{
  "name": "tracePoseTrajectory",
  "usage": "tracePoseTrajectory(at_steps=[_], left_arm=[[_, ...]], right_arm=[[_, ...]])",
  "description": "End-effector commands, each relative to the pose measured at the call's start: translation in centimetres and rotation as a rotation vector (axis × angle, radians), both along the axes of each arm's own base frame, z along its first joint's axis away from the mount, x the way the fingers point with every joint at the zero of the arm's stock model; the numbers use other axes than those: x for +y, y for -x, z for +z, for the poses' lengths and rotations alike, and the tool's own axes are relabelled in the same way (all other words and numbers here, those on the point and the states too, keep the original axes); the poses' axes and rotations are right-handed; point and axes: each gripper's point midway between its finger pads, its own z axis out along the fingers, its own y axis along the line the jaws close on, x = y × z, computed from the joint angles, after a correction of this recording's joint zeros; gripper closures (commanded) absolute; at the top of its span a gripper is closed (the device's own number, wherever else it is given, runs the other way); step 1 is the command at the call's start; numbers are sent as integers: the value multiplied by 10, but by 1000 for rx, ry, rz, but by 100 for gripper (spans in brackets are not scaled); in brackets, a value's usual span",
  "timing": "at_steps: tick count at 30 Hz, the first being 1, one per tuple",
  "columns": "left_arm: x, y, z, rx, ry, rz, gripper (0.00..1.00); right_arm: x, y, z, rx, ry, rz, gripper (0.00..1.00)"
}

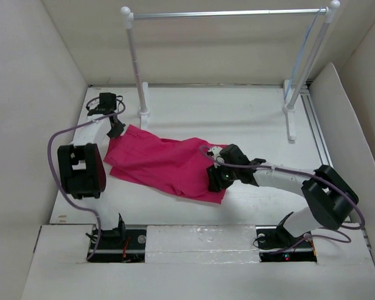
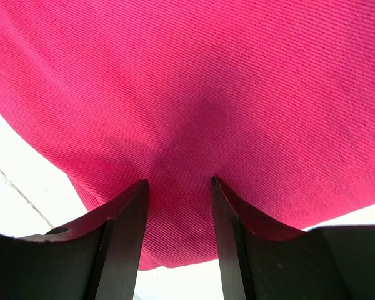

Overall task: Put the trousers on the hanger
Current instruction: Fold the trousers at the center of the board.

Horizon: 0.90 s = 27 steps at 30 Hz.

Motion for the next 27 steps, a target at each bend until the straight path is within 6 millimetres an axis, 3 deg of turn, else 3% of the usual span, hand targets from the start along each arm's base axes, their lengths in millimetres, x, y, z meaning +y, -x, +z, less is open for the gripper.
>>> tracePoseTrajectory(at_steps=[1,2,3,4,6,11,12,13,15,17,20,27], left_arm=[[31,-33,20,-83,-101,50,91],[33,-33,14,-54,-119,33,80],[37,-37,20,-55,-142,43,69],[39,-37,19,-43,-153,41,45],[42,-36,29,-39,-174,31,35],[37,-22,67,-139,-160,27,37],[27,-18,59,-143,-113,-6,37],[16,-18,66,-179,-98,-52,38],[1,-21,57,-186,-69,-109,37],[-21,-27,36,-115,-4,-193,37],[-32,-31,22,-93,33,-228,38],[-48,-33,14,-86,43,-275,41]], right_arm=[[-18,7,-11,11,57,-40,49],[-19,6,-9,5,60,-47,49],[-21,10,-9,11,76,-44,49],[-22,7,-6,-3,81,-57,49],[-24,7,-2,-4,84,-66,49],[-20,6,13,-31,78,-66,49],[-20,5,15,-32,76,-70,49],[-19,5,17,-34,72,-72,49],[-16,3,22,-39,59,-72,49],[-10,6,21,-31,65,-53,49],[-7,7,21,-29,68,-48,49],[1,13,21,-22,55,-44,49]])
